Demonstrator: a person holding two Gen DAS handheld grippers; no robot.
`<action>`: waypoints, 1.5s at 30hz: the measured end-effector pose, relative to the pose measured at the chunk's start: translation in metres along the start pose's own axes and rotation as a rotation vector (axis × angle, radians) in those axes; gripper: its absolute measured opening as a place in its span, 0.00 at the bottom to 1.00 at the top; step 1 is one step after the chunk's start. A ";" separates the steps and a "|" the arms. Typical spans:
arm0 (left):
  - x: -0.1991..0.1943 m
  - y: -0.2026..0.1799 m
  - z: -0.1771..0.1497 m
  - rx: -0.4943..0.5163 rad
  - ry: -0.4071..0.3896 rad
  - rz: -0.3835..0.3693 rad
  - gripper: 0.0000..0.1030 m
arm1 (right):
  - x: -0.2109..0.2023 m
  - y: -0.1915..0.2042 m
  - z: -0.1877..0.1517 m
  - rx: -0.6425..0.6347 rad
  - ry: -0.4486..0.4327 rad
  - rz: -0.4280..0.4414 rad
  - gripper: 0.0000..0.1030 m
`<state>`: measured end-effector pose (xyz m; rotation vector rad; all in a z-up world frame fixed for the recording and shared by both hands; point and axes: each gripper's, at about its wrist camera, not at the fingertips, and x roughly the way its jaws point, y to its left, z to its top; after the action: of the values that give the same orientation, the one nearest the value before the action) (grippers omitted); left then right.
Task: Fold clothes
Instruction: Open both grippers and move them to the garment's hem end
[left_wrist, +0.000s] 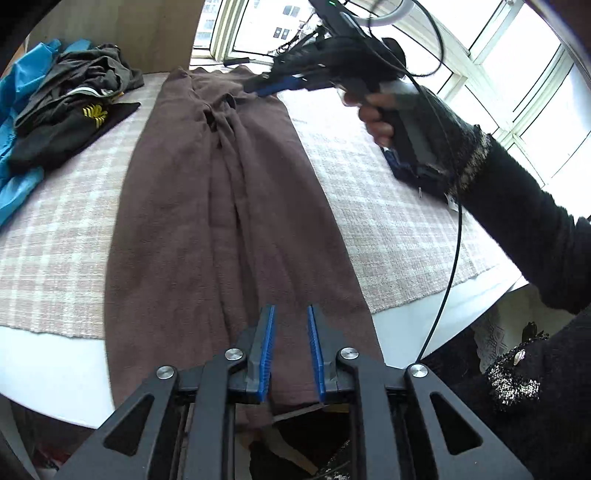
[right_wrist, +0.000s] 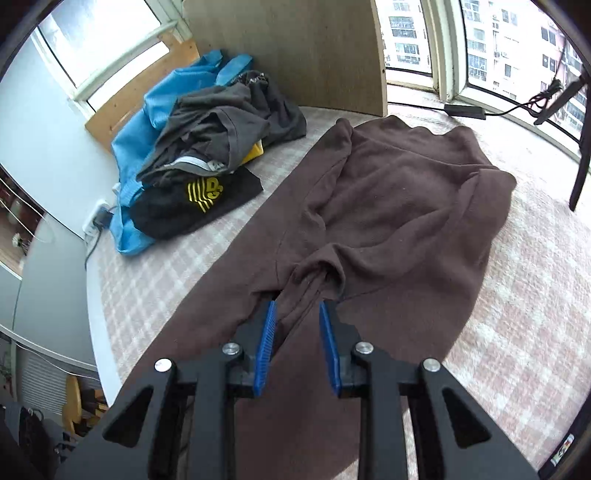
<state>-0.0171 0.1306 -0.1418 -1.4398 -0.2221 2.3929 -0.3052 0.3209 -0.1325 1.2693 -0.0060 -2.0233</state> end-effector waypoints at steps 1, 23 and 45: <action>-0.013 0.009 -0.001 -0.002 -0.015 0.031 0.19 | -0.016 0.001 -0.014 0.018 -0.016 0.018 0.25; 0.016 0.033 -0.031 0.377 0.146 -0.141 0.24 | -0.052 0.177 -0.253 0.040 0.056 -0.261 0.26; -0.007 0.073 -0.049 0.310 0.084 -0.080 0.28 | -0.076 0.164 -0.274 0.334 -0.132 -0.360 0.33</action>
<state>0.0138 0.0583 -0.1813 -1.3546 0.1062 2.1813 0.0213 0.3436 -0.1535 1.4147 -0.1987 -2.4934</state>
